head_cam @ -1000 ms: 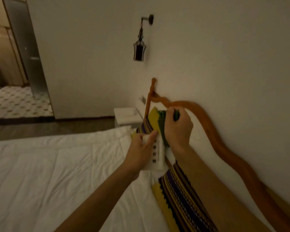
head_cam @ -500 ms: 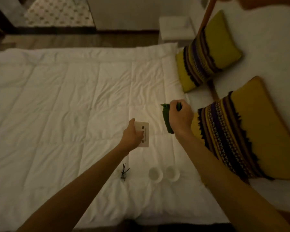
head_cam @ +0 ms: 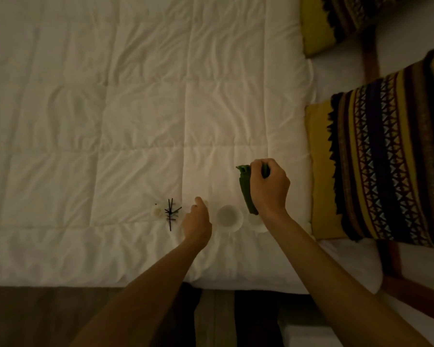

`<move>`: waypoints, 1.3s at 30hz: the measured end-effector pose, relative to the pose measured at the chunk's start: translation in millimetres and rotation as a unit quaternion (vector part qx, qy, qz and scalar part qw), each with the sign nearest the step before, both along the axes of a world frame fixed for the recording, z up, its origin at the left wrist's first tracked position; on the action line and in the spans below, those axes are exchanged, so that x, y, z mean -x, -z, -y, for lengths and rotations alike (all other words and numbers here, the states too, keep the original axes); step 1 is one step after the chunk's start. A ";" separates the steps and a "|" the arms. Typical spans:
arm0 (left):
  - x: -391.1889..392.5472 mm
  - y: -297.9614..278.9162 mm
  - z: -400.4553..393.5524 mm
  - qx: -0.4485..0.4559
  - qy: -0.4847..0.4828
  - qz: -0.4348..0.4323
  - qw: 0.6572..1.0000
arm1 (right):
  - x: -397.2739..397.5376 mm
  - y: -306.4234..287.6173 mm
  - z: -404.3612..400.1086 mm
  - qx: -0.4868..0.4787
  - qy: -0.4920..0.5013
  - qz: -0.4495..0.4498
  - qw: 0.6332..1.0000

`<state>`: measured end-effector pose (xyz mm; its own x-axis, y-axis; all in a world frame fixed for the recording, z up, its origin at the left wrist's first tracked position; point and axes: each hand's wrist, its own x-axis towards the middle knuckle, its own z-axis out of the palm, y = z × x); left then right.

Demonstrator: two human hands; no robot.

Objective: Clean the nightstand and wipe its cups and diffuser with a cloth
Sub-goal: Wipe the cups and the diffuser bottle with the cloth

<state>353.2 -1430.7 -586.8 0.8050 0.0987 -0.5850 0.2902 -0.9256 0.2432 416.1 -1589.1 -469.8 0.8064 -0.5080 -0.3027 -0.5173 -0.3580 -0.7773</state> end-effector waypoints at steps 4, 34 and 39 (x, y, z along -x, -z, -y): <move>4.4 38.7 6.7 0.010 -0.025 -0.007 1.000 | 1.3 28.4 -4.2 0.001 -0.015 -0.002 1.000; 7.5 55.5 -115.6 0.209 -0.329 0.101 0.915 | 6.9 34.5 -60.7 -0.016 -0.055 -0.005 0.998; 12.6 64.9 -112.0 0.189 -0.291 0.112 0.931 | 6.9 32.9 -61.6 -0.008 -0.056 0.000 0.998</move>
